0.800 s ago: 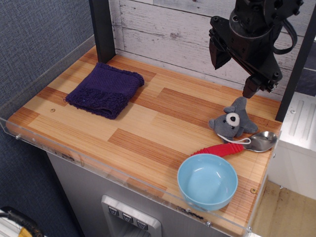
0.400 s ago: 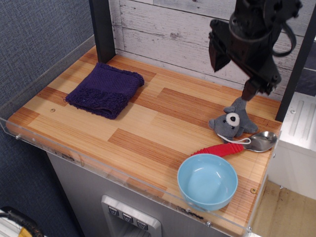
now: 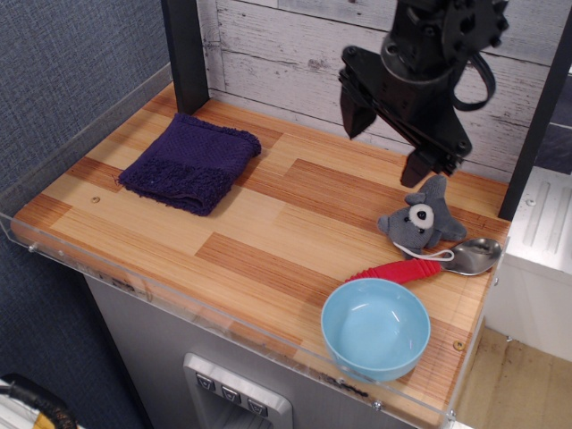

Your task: Move the blue napkin to the right side of the table.

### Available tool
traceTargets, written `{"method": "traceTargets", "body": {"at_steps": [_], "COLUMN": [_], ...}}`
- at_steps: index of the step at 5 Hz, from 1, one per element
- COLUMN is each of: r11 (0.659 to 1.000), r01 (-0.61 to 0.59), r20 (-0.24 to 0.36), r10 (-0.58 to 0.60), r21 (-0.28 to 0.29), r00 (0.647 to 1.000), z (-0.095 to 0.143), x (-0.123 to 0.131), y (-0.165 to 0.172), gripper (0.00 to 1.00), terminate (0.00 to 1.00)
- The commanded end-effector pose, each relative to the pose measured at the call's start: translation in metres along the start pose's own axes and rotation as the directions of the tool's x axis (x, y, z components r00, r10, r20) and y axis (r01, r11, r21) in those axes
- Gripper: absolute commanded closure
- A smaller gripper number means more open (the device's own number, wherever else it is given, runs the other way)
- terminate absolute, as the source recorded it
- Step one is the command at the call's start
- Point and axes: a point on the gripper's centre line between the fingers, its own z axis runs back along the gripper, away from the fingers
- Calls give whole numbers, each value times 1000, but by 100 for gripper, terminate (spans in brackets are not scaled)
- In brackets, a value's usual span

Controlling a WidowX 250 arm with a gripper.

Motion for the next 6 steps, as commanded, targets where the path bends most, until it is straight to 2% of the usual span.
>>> {"method": "traceTargets", "body": {"at_steps": [1, 2, 3, 4, 6], "r11": [975, 928, 893, 888, 864], "r01": [-223, -372, -449, -459, -495], "r20": [36, 17, -17, -49, -74], "r10": [223, 372, 449, 459, 502], "r21": [7, -34, -21, 17, 94], "r00": [974, 928, 893, 887, 862], "z": [10, 4, -2, -10, -21], "x": [-7, -13, -25, -39, -65], "y": [39, 46, 54, 67, 105], "gripper": [0, 0, 0, 0, 0], "terminate": [0, 0, 0, 0, 0]}}
